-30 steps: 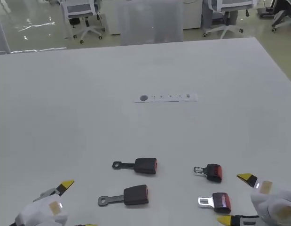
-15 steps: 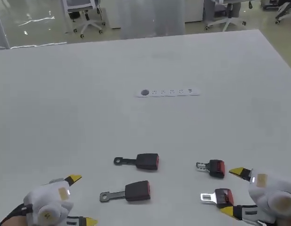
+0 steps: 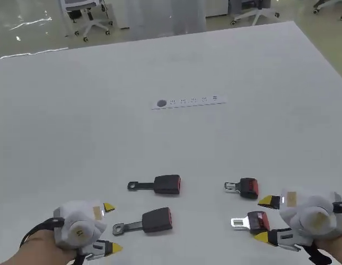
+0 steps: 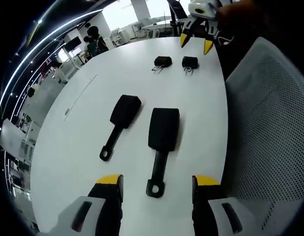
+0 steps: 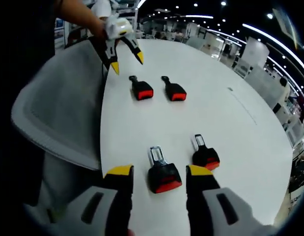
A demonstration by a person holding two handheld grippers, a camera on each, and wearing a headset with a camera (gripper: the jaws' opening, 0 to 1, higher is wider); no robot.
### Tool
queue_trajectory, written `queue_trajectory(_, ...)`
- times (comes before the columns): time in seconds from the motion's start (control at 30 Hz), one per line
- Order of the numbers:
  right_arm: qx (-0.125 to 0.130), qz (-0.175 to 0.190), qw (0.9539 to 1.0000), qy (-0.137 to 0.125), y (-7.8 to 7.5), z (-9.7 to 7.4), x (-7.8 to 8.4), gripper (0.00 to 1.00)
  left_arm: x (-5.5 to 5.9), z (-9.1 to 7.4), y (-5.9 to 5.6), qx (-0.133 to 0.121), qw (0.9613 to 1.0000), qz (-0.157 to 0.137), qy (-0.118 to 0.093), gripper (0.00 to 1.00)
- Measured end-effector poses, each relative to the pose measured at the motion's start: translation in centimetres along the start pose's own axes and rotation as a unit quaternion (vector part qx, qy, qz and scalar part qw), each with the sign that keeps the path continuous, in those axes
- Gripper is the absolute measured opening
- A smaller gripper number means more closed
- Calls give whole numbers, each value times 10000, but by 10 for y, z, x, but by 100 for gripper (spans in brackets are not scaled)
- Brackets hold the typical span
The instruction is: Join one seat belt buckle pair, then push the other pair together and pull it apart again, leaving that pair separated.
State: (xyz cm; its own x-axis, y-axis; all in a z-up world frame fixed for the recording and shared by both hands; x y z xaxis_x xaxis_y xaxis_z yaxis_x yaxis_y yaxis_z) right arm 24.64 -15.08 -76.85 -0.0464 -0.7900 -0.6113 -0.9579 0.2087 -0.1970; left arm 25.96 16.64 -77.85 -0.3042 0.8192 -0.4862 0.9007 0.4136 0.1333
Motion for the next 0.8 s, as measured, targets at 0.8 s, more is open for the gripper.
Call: queue_trajectory(0.8,-605,-292,9971,358,-6,21,26,35,-27,54,-7,809,9930,570,651,48)
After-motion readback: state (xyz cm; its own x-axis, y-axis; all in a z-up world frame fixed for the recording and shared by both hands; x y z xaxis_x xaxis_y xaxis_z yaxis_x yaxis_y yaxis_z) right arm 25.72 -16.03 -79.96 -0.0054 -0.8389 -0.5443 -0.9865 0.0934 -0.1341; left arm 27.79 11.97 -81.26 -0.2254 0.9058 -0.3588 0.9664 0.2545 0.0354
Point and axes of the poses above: the centre of the closed fingertips' face, and the gripper's own axes: z roughly forward along the fingers, y roughly to its left, x roughly out of its underside, the point moved 2 cm from there along -z, roughly backward along the fingers, and after that the axes turned 7 degrees about -z, right-handed, at the moved point
